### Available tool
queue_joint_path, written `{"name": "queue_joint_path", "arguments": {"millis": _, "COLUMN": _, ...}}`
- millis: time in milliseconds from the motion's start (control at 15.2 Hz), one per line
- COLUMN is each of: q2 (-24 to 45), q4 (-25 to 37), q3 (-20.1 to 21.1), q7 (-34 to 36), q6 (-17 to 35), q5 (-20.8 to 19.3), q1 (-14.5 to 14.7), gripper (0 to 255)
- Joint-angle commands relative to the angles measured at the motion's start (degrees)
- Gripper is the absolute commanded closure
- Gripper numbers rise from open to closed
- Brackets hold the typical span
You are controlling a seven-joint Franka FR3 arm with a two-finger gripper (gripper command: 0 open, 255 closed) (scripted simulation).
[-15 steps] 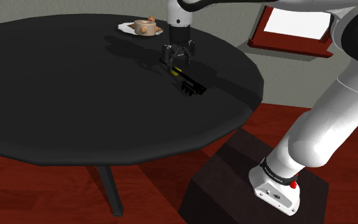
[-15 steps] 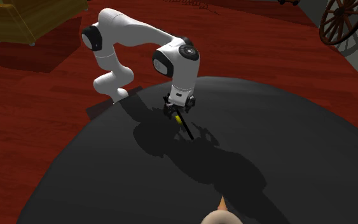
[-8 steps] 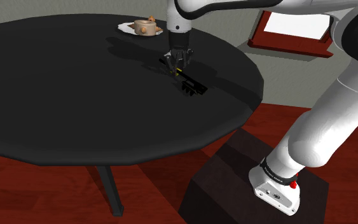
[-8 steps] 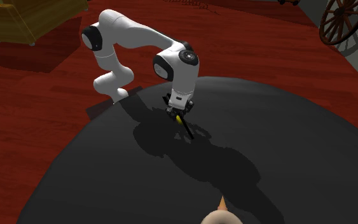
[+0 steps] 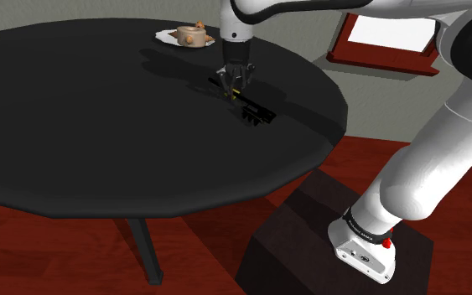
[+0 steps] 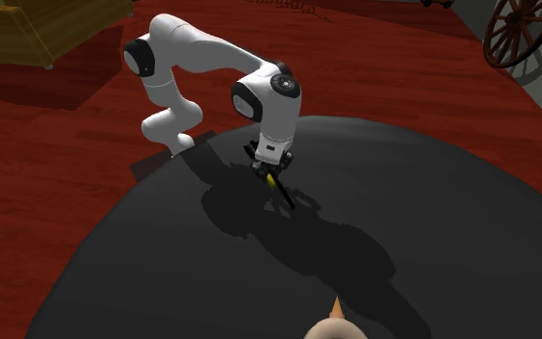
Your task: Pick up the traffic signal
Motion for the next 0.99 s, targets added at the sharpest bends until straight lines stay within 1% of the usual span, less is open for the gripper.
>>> {"name": "queue_joint_path", "arguments": {"millis": 0, "q2": 0.0, "q4": 1.1, "q3": 0.0, "q7": -0.1, "q6": -1.1, "q5": 0.0, "q1": 0.0, "gripper": 255}}
{"name": "queue_joint_path", "arguments": {"millis": 858, "q2": 1.4, "q4": 12.9, "q3": 0.1, "q7": 0.0, "q6": -11.5, "q5": -0.3, "q1": 0.1, "gripper": 255}}
{"name": "queue_joint_path", "arguments": {"millis": 924, "q2": 1.5, "q4": 13.0, "q3": 0.1, "q7": 0.0, "q6": -11.7, "q5": -0.3, "q1": 0.1, "gripper": 255}}
